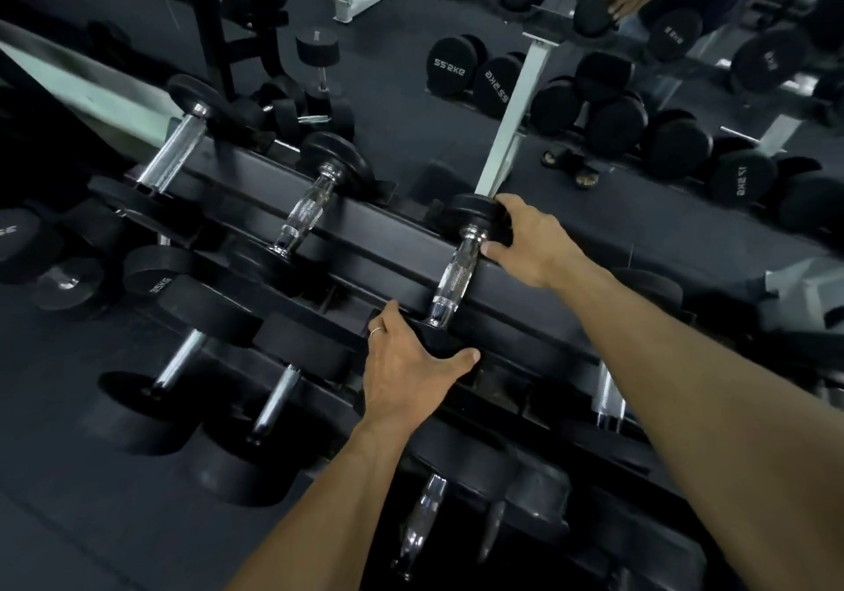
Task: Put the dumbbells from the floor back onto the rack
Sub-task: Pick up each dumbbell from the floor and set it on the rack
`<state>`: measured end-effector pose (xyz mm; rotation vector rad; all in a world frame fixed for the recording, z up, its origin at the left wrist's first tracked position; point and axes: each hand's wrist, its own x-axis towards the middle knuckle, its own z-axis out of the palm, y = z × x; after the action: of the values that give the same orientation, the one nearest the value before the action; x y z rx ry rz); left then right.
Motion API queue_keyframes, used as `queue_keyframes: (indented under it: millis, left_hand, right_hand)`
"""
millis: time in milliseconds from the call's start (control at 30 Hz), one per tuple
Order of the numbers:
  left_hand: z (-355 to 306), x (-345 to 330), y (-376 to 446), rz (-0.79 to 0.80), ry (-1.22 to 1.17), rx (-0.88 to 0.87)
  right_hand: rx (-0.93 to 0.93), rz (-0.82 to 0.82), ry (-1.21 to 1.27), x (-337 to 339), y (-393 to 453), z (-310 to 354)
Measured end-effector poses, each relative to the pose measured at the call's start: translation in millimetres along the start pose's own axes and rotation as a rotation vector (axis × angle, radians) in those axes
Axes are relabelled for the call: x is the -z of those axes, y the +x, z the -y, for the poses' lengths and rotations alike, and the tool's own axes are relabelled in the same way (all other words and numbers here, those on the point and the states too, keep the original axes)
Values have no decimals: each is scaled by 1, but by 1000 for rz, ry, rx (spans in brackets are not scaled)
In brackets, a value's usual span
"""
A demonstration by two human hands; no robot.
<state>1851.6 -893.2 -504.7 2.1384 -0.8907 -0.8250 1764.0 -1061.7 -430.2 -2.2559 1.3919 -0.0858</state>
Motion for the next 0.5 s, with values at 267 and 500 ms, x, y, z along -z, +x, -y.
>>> queue_keyframes:
  millis: [267,500]
  left_hand:
    - [-11,-20,-32,-258,92,-119]
    - [-46,-70,-81,-311,148,-329]
  right_hand:
    - [2,-127,-169,25,-52,-39]
    - [-48,-218,-127,39,-86,-101]
